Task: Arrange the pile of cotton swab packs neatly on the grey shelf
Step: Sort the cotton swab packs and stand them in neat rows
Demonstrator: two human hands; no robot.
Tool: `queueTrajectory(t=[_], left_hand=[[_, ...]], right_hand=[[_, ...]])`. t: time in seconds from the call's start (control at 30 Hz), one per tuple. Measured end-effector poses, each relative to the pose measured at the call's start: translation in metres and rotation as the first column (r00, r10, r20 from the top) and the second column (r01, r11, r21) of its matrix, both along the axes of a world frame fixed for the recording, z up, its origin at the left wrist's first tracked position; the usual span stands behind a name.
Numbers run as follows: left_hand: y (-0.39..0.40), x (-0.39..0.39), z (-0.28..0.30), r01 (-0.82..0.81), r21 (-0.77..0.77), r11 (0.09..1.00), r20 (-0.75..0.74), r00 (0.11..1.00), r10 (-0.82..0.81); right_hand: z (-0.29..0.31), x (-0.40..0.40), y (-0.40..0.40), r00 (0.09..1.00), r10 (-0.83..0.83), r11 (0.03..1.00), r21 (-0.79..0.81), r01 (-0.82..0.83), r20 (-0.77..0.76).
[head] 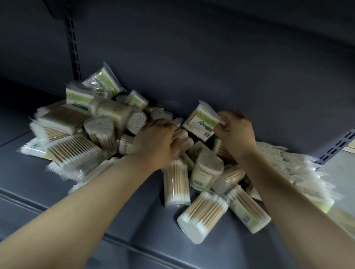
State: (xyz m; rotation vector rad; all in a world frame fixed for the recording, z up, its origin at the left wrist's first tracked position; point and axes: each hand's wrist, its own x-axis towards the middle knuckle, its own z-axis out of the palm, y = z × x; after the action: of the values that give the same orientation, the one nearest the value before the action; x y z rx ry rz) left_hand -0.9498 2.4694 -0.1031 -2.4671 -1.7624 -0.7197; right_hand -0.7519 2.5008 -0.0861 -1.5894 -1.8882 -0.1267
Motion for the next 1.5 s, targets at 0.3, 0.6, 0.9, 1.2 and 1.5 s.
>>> queueTrajectory(t=[0.3, 0.6, 0.9, 1.2, 1.5], left_hand=[[-0.011, 0.02, 0.006, -0.003, -0.035, 0.999, 0.138, 0.99, 0.007], [-0.036, 0.045, 0.012, 0.095, 0.075, 0.993, 0.295, 0.949, -0.113], [-0.071, 0.081, 0.007, 0.17, 0.108, 0.98, 0.21, 0.959, -0.19], [-0.09, 0.109, -0.001, 0.246, 0.075, 0.966, 0.222, 0.941, -0.257], [-0.094, 0.125, 0.005, 0.248, -0.05, 0.968, 0.402, 0.892, -0.208]], right_hand=[[0.018, 0.008, -0.04, 0.984, 0.073, 0.992, 0.112, -0.055, -0.163], [0.026, 0.023, -0.073, 0.889, 0.079, 0.996, 0.073, -0.051, -0.452], [0.022, 0.05, -0.109, 0.86, 0.019, 0.995, 0.096, 0.035, -0.51], [0.009, 0.071, -0.143, 0.851, -0.035, 0.996, 0.048, 0.07, -0.523], [0.005, 0.086, -0.151, 0.827, -0.04, 0.998, 0.017, 0.06, -0.561]])
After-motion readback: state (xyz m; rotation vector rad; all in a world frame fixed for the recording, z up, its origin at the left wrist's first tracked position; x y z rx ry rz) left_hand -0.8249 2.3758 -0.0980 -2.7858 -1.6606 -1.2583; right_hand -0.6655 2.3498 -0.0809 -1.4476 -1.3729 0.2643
